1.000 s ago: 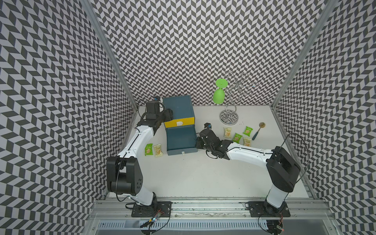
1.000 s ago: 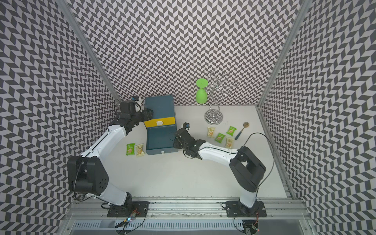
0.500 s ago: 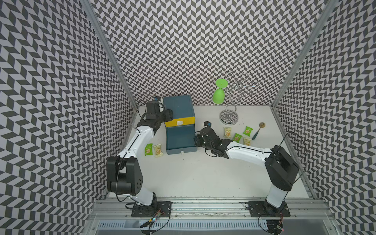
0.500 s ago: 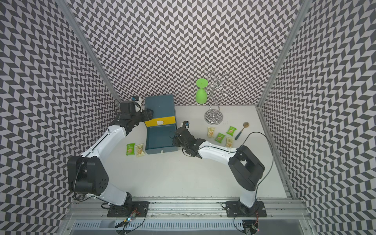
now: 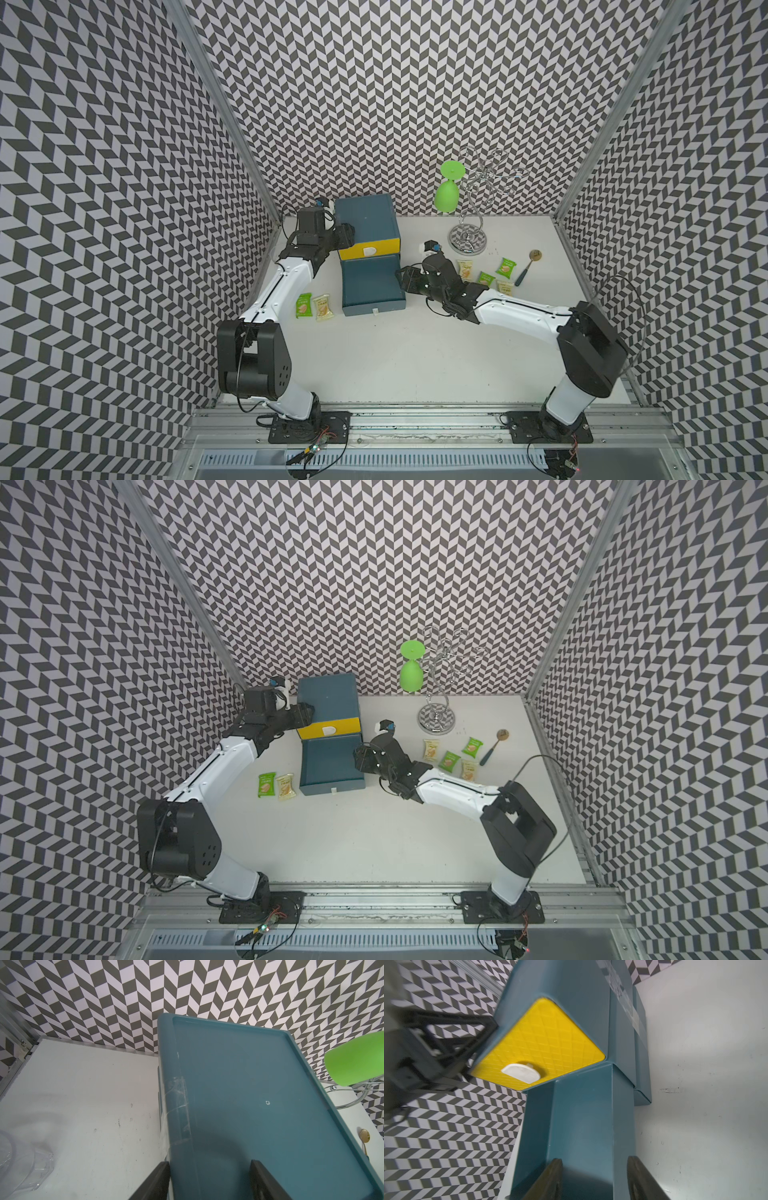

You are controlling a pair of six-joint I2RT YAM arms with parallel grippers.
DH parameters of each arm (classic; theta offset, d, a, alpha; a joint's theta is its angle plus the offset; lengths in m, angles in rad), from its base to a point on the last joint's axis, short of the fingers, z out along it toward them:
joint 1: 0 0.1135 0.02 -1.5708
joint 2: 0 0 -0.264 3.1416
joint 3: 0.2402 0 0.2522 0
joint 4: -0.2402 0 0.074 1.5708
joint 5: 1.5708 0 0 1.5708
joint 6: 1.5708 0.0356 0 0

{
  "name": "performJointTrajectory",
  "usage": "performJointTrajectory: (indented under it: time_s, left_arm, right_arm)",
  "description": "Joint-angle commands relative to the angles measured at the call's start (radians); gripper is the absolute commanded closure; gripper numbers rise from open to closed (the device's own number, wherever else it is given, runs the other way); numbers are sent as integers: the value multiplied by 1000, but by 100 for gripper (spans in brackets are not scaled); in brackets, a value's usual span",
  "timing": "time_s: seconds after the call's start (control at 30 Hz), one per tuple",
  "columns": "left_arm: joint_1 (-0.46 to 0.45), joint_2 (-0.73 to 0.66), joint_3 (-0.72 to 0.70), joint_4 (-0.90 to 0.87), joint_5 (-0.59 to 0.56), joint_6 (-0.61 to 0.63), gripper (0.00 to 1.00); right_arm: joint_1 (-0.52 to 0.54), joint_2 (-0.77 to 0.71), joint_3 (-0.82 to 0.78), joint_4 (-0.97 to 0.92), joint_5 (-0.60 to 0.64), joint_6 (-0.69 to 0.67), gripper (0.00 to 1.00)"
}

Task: Take the cookies out of the drawer
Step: Close the drawer in the storage box.

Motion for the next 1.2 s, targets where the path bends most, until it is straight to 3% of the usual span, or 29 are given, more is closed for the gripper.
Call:
performJointTrajectory:
  time_s: [0.0,0.1,0.13,0.17,0.2,0.33,0.43,0.5,0.93,1.17]
  left_arm:
    - [-10,19,-26,-114,55,31,36]
    - [-3,19,-32,-112,68,30,36]
    - [-4,19,-33,-112,72,29,37]
    - [-4,20,-33,-112,73,30,37]
    - [-3,23,-35,-110,75,29,38]
    - [-2,24,-37,-112,80,31,38]
    - [-1,25,-39,-114,85,32,38]
    - [-1,26,-36,-115,88,34,38]
    - [-2,39,-14,-127,103,40,39]
    - [-2,32,-8,-122,118,33,39]
  right_arm:
    - [4,-138,-41,95,0,-18,47]
    - [48,-236,-158,166,0,-18,47]
    - [63,-256,-191,179,-70,-172,60]
    - [84,-269,-230,201,-96,-317,84]
    - [104,-275,-272,230,-116,-340,100]
    - [232,-288,-415,369,-84,-352,100]
    - [366,-302,-491,481,122,-366,100]
    - [402,-284,-525,541,186,-346,100]
    - [397,2,-484,790,273,-296,100]
    - [318,85,-420,853,241,-270,100]
